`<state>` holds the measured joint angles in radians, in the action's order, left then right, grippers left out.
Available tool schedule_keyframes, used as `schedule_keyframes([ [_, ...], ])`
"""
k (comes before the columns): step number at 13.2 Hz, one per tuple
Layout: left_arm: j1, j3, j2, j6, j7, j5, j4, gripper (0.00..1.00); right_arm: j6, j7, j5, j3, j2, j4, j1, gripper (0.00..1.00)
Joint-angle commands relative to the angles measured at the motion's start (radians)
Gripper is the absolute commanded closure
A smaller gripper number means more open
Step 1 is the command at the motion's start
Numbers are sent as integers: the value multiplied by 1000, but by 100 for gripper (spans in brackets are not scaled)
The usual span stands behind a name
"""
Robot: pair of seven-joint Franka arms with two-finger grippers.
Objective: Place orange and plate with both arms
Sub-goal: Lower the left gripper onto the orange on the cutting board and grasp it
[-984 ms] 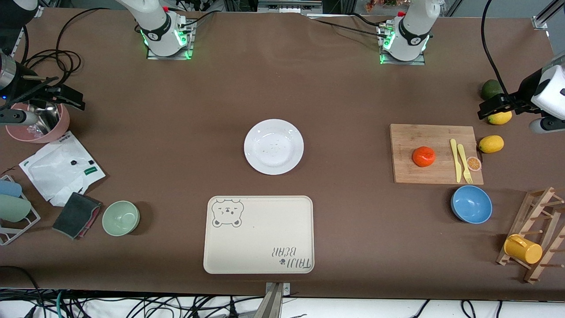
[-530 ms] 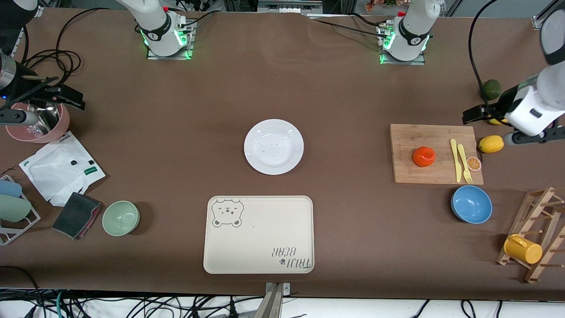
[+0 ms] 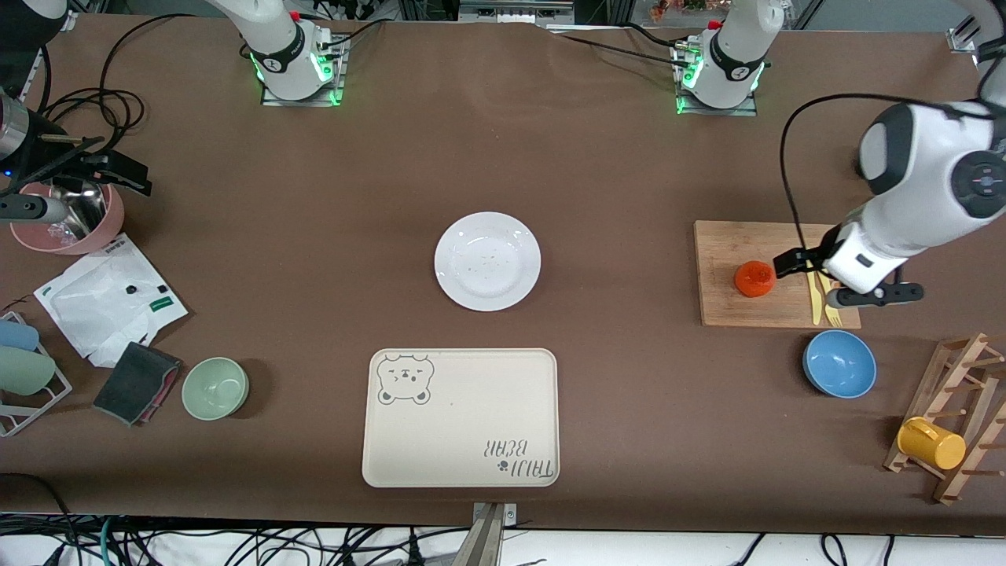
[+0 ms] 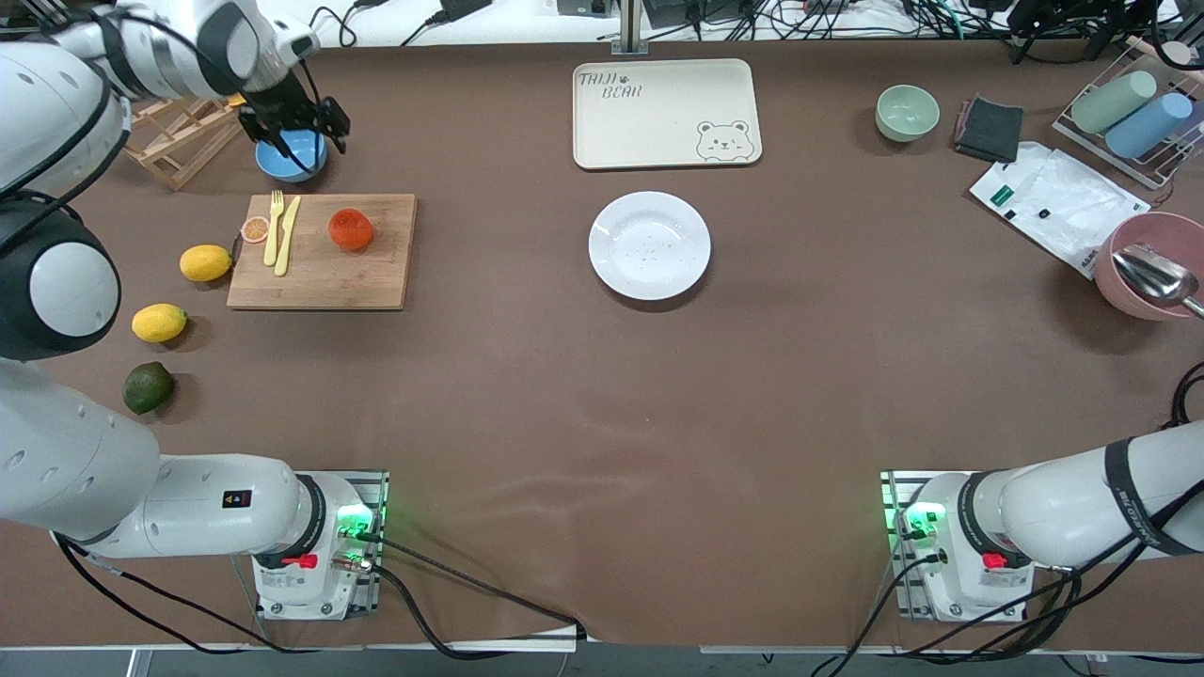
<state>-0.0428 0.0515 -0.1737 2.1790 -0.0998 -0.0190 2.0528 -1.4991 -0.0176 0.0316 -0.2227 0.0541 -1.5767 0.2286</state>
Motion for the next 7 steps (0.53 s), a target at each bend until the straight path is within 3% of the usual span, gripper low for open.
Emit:
schedule_keyframes([
  [1, 0, 39, -32, 157, 34, -59, 113, 0, 11, -10, 2, 0, -10, -3, 0, 0],
  [3, -9, 42, -81, 260, 31, -81, 161, 0, 11, -10, 1, 0, -10, -3, 0, 0],
  [5, -3, 42, -104, 265, 29, -87, 179, 0, 11, -11, 1, 0, -10, -3, 2, 0],
  [7, -5, 42, -102, 265, 37, -187, 175, 0, 11, -10, 1, 0, -10, -3, 0, 0],
])
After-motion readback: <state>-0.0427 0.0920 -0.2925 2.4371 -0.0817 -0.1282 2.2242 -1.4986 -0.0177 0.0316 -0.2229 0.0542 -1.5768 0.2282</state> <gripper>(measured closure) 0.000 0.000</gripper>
